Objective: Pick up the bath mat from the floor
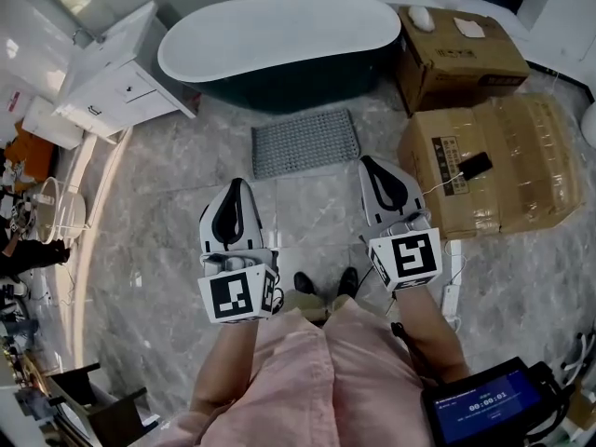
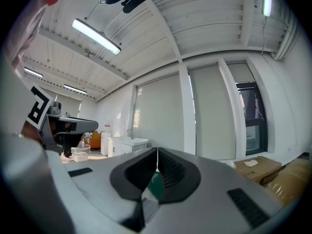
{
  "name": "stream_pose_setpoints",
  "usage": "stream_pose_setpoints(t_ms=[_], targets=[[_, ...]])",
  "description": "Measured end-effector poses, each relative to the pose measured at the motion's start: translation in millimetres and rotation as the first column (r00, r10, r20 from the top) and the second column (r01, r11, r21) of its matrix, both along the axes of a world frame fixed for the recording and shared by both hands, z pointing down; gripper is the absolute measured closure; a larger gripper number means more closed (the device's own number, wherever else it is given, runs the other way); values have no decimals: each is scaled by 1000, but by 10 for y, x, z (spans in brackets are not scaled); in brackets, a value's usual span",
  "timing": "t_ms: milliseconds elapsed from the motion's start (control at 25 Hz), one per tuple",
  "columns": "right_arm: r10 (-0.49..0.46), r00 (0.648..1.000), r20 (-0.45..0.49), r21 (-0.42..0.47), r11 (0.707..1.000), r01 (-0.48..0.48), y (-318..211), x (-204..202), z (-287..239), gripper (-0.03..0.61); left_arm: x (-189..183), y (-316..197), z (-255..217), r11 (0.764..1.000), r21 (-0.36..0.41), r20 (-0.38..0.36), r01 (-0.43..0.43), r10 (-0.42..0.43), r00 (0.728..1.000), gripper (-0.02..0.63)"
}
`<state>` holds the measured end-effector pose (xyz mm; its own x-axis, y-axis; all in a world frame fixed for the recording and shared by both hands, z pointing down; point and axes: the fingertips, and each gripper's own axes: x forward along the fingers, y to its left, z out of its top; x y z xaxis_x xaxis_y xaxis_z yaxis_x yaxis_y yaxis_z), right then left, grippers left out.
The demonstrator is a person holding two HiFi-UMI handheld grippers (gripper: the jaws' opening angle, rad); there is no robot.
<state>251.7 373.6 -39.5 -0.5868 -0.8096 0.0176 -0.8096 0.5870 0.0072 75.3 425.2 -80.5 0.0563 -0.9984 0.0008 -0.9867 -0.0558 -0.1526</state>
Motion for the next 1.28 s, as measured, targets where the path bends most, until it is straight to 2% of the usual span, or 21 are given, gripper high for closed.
stream_pose_setpoints(t_ms=[240, 480, 800, 1120, 1280], targets=[[16, 999, 36, -45, 999, -15, -174, 76, 111, 560, -199, -23, 22, 996, -44, 32, 72, -71, 997, 589], [18, 999, 39, -60, 998, -16, -305, 60, 209, 560, -307, -158, 65, 995, -36, 22, 92, -91, 996, 589], [18, 1000, 16, -67, 998, -17, -614, -311, 222, 560, -687, -500, 244, 996, -42, -27, 77, -78, 997, 589], [18, 1000, -24, -23, 1000, -19, -1010, -855, 15, 560, -1261, -1012, 43, 998, 27, -77, 57, -55, 996, 589], [49, 998, -30, 7, 999, -49, -1152, -1047, -106, 560, -1524, -1195, -41, 998, 57, -78, 33, -28, 997, 588]])
